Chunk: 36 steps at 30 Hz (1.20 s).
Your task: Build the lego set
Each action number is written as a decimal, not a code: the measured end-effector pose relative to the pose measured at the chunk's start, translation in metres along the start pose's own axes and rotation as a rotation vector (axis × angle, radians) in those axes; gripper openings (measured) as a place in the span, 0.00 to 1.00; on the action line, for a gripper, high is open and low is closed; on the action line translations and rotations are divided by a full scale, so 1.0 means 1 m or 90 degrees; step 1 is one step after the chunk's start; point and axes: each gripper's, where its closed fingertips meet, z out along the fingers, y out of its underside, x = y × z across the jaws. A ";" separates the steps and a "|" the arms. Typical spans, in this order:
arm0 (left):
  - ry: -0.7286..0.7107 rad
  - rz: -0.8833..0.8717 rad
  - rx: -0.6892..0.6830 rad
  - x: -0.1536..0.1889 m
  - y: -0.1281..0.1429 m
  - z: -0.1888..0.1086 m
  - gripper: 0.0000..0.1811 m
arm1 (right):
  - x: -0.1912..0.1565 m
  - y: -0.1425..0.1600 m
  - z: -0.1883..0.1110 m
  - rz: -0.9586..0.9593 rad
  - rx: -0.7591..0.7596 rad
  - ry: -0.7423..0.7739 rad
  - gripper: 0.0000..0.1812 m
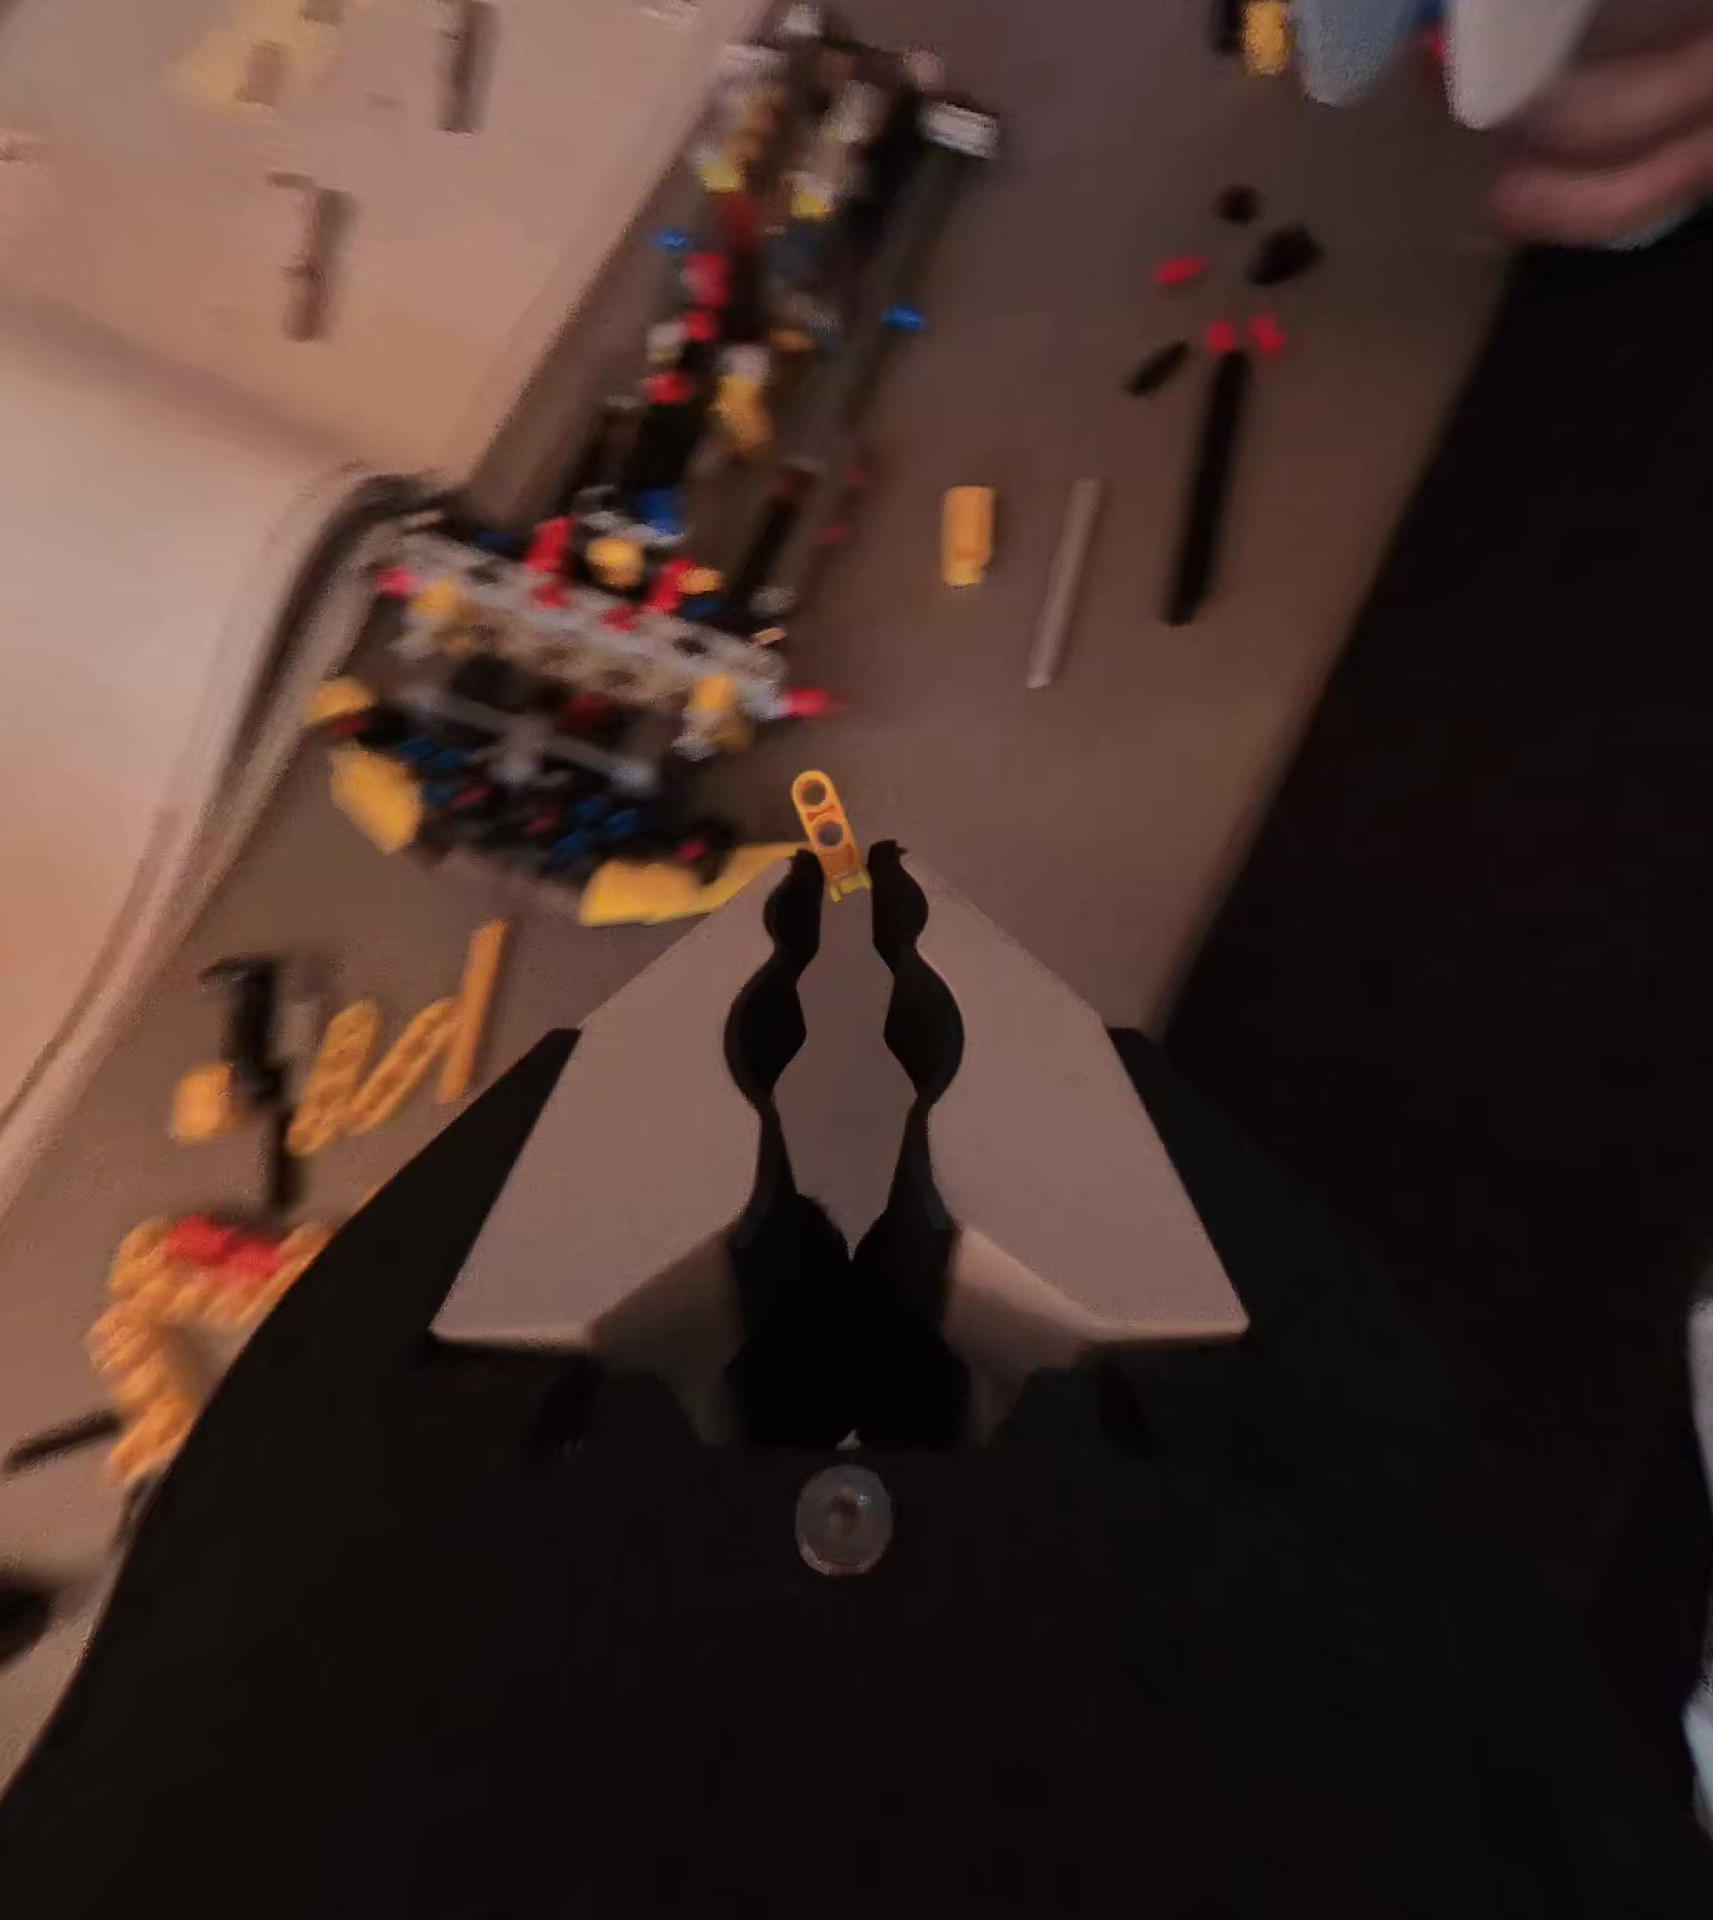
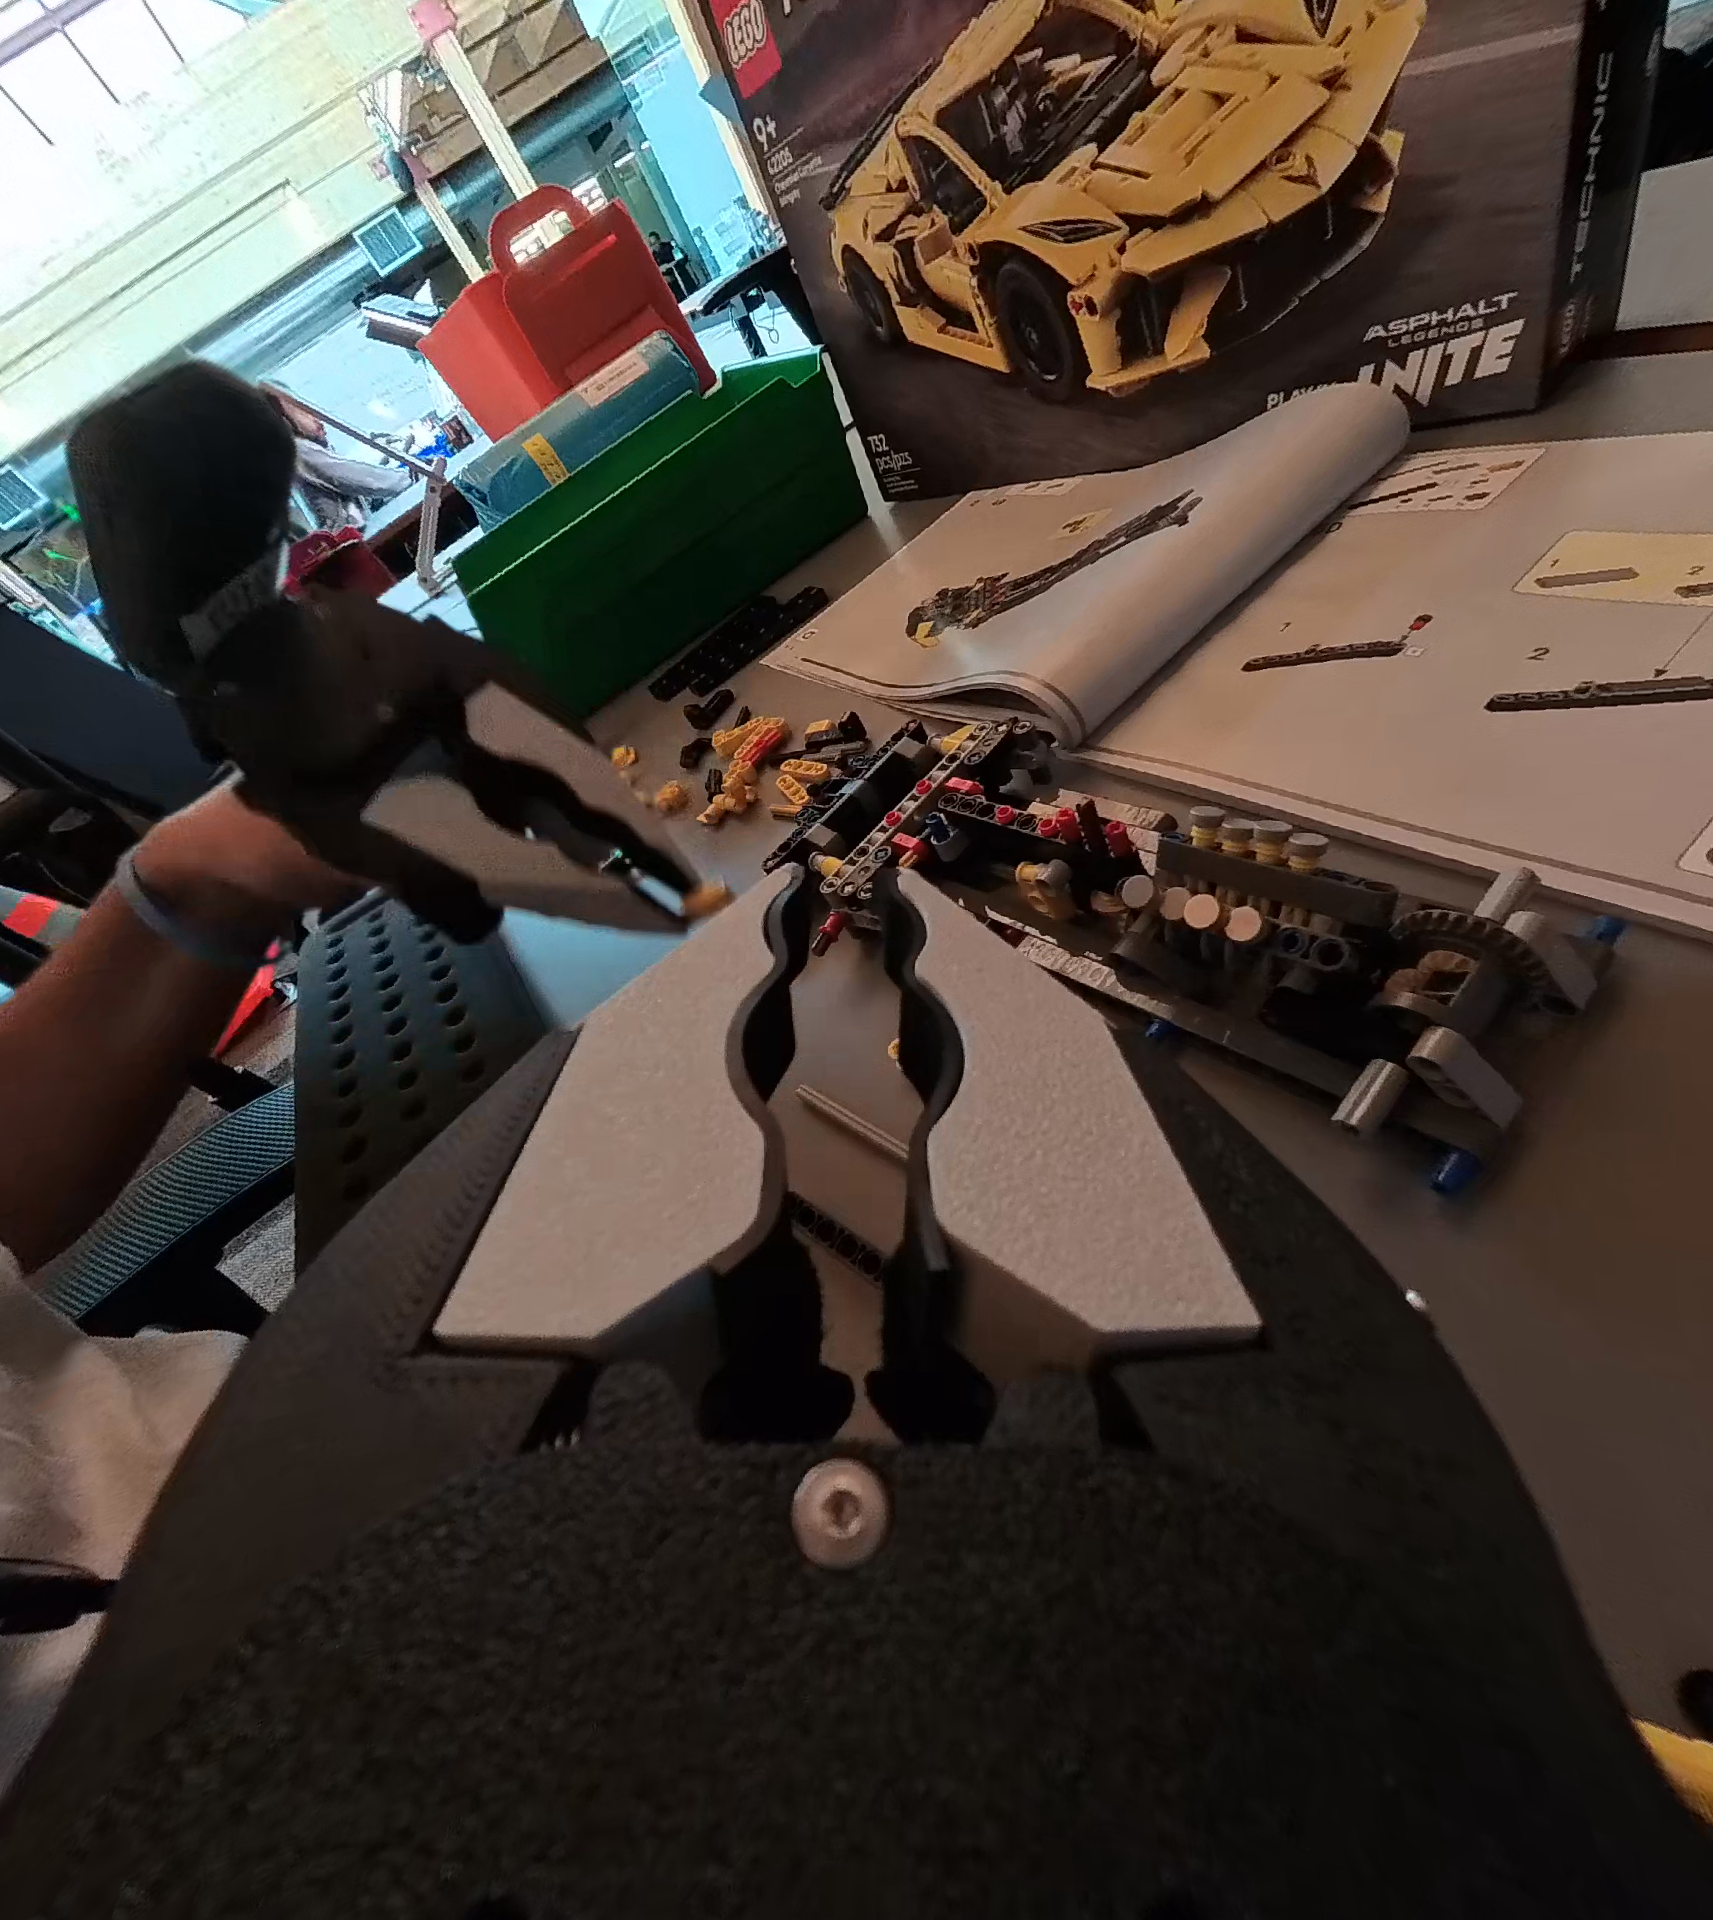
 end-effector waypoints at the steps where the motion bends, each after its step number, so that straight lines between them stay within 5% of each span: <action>1: 0.020 0.016 -0.007 0.011 -0.003 0.011 0.05 | 0.000 -0.001 -0.001 -0.001 0.003 0.001 0.06; 5: 0.082 0.056 -0.026 0.035 -0.018 0.038 0.05 | -0.001 -0.002 -0.002 -0.002 0.011 0.000 0.06; 10: 0.042 0.098 -0.085 0.023 -0.019 0.057 0.04 | -0.001 -0.002 -0.002 -0.006 0.008 -0.001 0.07; 22: 0.065 0.054 -0.087 0.037 -0.019 0.063 0.05 | -0.002 -0.001 -0.002 -0.001 0.008 -0.008 0.07; 24: 0.048 0.017 -0.071 0.033 -0.020 0.057 0.15 | -0.002 -0.001 -0.001 0.001 0.004 -0.008 0.07; 30: -0.071 -0.094 0.060 -0.003 -0.005 -0.021 0.18 | -0.001 0.000 0.000 0.003 0.001 -0.006 0.07; 36: -0.330 -0.307 0.056 -0.089 0.122 -0.136 0.17 | -0.001 0.001 0.001 0.003 -0.005 -0.006 0.07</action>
